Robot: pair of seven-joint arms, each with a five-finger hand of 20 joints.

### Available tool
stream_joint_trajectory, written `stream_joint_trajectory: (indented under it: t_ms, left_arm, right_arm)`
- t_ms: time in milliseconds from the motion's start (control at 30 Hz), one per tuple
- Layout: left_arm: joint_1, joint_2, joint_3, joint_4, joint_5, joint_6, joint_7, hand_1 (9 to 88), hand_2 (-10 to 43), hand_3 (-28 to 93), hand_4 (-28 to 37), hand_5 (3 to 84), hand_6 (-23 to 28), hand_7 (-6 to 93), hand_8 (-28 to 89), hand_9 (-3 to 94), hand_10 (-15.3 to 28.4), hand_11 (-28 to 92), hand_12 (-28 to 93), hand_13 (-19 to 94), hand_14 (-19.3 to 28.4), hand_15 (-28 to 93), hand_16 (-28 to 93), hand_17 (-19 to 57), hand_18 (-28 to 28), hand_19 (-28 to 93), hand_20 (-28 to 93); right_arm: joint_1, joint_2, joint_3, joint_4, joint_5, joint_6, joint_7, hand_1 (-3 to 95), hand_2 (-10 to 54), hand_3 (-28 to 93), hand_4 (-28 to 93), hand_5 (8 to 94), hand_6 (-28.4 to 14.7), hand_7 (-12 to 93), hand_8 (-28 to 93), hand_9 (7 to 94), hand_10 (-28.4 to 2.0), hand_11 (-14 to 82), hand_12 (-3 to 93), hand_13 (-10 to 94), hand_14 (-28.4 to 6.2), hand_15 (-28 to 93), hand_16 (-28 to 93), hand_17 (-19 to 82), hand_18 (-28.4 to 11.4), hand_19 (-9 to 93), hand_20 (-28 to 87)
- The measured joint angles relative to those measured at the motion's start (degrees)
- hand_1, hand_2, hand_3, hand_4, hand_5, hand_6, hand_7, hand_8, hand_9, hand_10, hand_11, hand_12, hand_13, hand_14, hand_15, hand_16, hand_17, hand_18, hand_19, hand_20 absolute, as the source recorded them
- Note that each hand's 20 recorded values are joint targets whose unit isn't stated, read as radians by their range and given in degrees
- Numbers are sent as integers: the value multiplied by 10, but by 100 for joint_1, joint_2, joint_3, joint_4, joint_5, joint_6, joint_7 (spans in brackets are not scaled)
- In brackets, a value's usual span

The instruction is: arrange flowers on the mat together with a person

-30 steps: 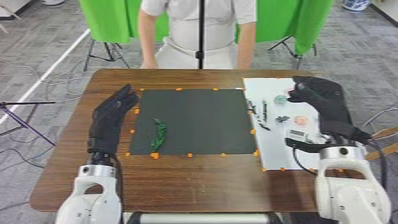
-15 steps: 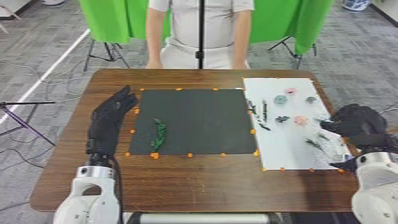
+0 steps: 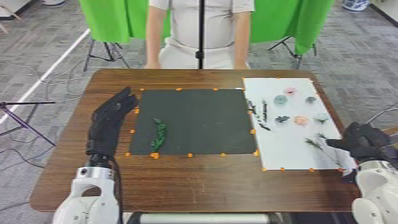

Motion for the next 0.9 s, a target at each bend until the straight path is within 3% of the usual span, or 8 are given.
stream_joint_trajectory:
  t_ms: [233,300,333,367,400,433,567,900]
  left_arm:
    - [12,0,0,-2,0,-4,-13,289,-74,633,-157,439,54,58,-51,405,125,149,171,340,152,114,35,77,80,19,193]
    - [13,0,0,-2,0,-4,-19,289,-74,634,-157,438,53,58,-51,405,124,149,171,340,152,114,35,76,80,19,192]
    - [14,0,0,-2,0,-4,-21,289,-74,634,-157,438,53,58,-51,405,124,148,171,340,152,114,36,76,80,19,192]
    - [16,0,0,-2,0,-5,-23,289,-73,633,-157,438,53,58,-50,405,124,149,171,340,152,114,36,75,80,18,191]
    - [17,0,0,-2,0,-6,-25,289,-73,633,-157,438,53,58,-50,405,125,149,171,340,152,114,36,75,80,18,191]
    - [19,-1,0,-3,0,-6,-26,289,-74,633,-157,438,53,58,-50,405,125,148,171,340,152,115,36,74,79,18,190]
    - [26,-6,-1,-4,0,-12,-32,288,-73,634,-157,438,53,58,-50,405,124,148,171,340,151,114,36,70,81,16,187]
    - [79,-9,-58,-4,-14,-32,-61,285,-73,634,-157,438,52,59,-51,406,124,147,171,340,151,114,36,65,84,16,182]
  right_arm:
    - [34,-7,-59,196,57,-62,51,388,-95,671,-282,769,11,212,-102,863,-100,245,227,825,-93,342,284,404,-169,550,378]
    - [36,-7,-93,244,38,-25,58,460,-95,589,-282,795,18,212,19,887,-96,245,232,836,-89,356,299,404,-166,545,379]
    - [36,-7,-115,271,25,19,58,644,-95,145,-6,814,19,207,54,899,-92,247,238,840,-87,366,306,405,-164,538,385]
    - [36,-7,-140,300,15,92,58,736,-95,-73,140,826,21,207,71,910,-88,239,254,842,-86,376,310,404,-163,536,388]
    - [36,-7,-168,330,10,196,58,812,-95,-232,256,844,26,210,83,926,-83,229,279,845,-84,392,316,403,-161,536,388]
    - [36,-8,-199,358,3,330,55,836,-95,-271,300,851,29,212,85,933,-81,217,303,848,-84,399,317,402,-160,535,388]
    - [36,-13,-323,450,-8,830,53,867,-95,-283,352,873,35,224,90,937,-80,256,304,859,-83,419,325,401,-156,538,390]
    - [64,-277,-436,156,82,1014,296,875,-95,-283,394,881,29,238,96,937,-92,329,286,836,-96,501,347,385,-159,559,402]
